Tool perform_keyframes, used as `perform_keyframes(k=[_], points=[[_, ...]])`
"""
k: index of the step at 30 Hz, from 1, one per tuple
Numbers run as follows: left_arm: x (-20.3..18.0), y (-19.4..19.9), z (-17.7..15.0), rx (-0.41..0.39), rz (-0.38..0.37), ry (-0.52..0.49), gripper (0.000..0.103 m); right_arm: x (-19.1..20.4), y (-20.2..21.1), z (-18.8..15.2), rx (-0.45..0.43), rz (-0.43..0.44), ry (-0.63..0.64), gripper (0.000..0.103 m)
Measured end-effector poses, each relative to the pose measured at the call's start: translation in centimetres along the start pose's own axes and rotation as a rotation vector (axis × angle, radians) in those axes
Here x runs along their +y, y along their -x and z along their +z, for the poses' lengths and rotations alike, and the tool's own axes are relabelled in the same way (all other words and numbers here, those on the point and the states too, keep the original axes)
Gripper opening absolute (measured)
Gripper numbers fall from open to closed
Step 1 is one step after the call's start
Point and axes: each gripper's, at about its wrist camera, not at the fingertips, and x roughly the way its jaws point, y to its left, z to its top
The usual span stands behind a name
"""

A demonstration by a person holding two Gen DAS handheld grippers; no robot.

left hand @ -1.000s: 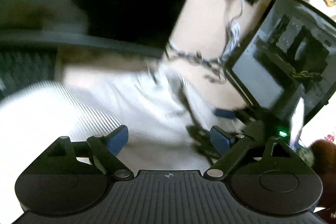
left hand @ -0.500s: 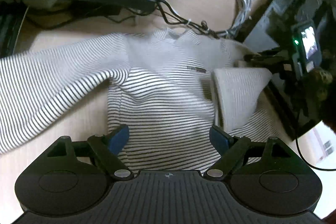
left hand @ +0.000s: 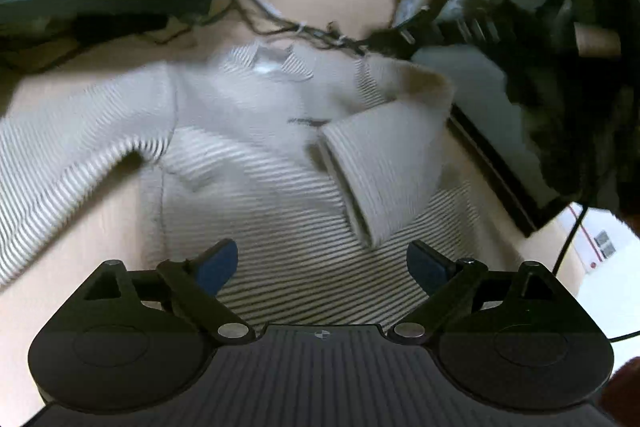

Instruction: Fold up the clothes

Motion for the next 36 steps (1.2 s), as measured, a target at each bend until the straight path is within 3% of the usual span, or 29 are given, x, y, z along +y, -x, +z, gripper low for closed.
perform_keyframes(k=[5,8,10,12,13,17,22,24,25,27,28,29,31,36], points=[[-0.4,-0.2,-0.8,-0.051,0.026,0.032,0.099,0.2,-7.4,2.3,0.076,0.152,-0.11,0.036],[-1.9,-0.8,-1.1,-0.039,0.072,-0.065,0.101,0.0,-11.8,2.1,0.133,0.191,-0.131,0.045],[-2.4,-0.9,-1.4,-0.032,0.096,-0.105,0.101,0.4,-13.5,1.4,0.168,0.217,-0.124,0.044],[-2.5,-0.8,-1.6,-0.031,0.101,-0.116,0.101,1.2,-13.7,1.3,0.15,0.247,-0.078,0.014],[-2.3,-0.7,-1.6,-0.033,0.095,-0.107,0.101,1.8,-13.5,1.5,0.131,0.246,-0.038,0.011],[-1.9,-0.3,-1.8,-0.024,0.086,-0.109,0.101,1.9,-13.2,3.4,0.035,0.165,0.03,0.01],[-1.3,0.3,-2.0,-0.004,0.087,-0.132,0.102,1.4,-15.9,3.3,0.094,0.165,0.052,0.012],[-1.0,0.6,-2.1,0.004,0.087,-0.142,0.102,1.1,-15.0,3.2,0.086,0.183,0.016,0.015],[-0.9,0.7,-2.1,0.008,0.087,-0.146,0.102,0.5,-13.9,3.2,0.066,0.182,-0.023,0.025],[-0.6,0.9,-2.0,0.019,0.081,-0.14,0.102,-1.0,-10.5,3.1,-0.001,0.148,-0.086,0.062],[-0.6,0.8,-1.7,0.006,0.068,-0.136,0.102,-1.8,-8.4,2.7,-0.042,0.126,-0.095,0.09],[-0.7,0.8,-1.5,-0.007,0.056,-0.131,0.102,-2.5,-6.1,2.1,-0.083,0.106,-0.097,0.103],[-0.7,0.6,-0.9,-0.033,0.031,-0.122,0.102,-3.9,-2.3,0.4,-0.116,0.07,-0.1,0.103],[-0.9,0.2,0.4,-0.098,-0.03,-0.1,0.103,-3.6,3.8,-6.3,-0.022,-0.014,-0.243,0.103]])
